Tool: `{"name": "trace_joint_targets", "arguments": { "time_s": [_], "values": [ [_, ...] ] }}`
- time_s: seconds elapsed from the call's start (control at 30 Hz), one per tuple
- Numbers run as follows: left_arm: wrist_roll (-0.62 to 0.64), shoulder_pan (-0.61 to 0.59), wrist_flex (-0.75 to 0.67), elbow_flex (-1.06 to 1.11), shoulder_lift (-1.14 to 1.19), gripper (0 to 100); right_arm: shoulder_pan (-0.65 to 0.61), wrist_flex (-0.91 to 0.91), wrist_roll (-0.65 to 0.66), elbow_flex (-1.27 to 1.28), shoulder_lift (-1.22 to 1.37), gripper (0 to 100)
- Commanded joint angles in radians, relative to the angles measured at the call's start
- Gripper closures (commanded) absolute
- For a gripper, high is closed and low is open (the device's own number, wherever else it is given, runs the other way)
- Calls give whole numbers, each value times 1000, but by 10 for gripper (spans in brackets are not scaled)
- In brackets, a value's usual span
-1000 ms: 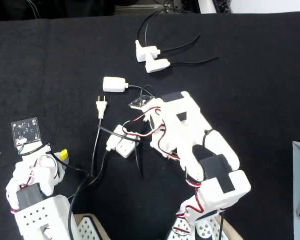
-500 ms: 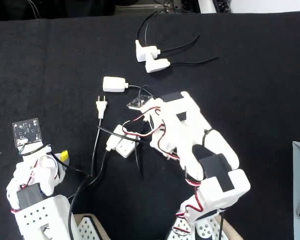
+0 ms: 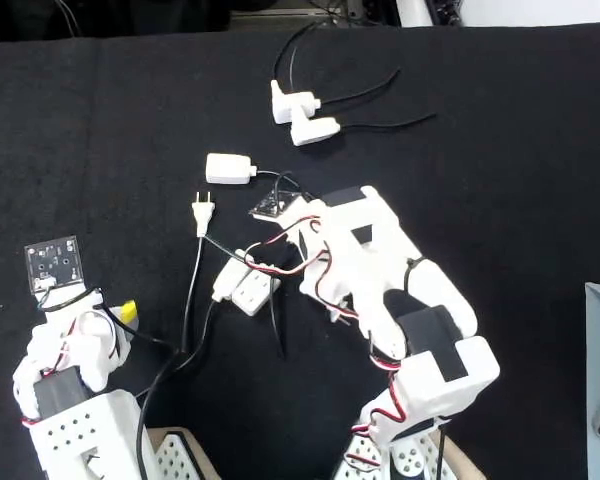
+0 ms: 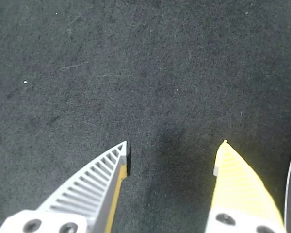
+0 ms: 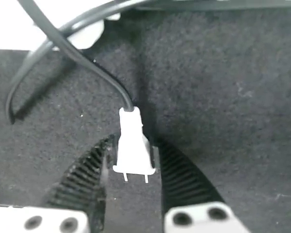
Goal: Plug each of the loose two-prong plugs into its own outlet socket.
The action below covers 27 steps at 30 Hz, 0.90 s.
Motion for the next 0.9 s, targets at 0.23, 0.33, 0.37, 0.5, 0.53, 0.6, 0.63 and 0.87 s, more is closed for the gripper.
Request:
{"name": "trace_joint_targets", "arguments": {
  "time_s": [0.23, 0.33, 0.37, 0.5, 0.53, 0.6, 0.63, 0.87],
  "values": [
    [-8, -7, -17, -7, -6, 712, -5, 95, -34, 21, -177, 838],
    [-8, -7, -18, -7, -6, 712, -9, 87, -34, 87, -297, 838],
    [-8, -7, -18, -7, -6, 712, -9, 87, -34, 108, -332, 838],
    [-8, -7, -18, -8, -6, 712, -32, 52, -34, 209, -418, 839],
    [-8, -7, -18, -8, -6, 712, -41, 25, -34, 243, -424, 839],
    [-8, -7, -18, -8, -6, 712, -61, -41, -34, 300, -423, 839],
    [-8, -7, -18, -8, -6, 712, -69, -72, -34, 323, -420, 839],
    [-8, -7, -18, -8, -6, 712, -84, -164, -40, 377, -404, 839]
  ]
}}
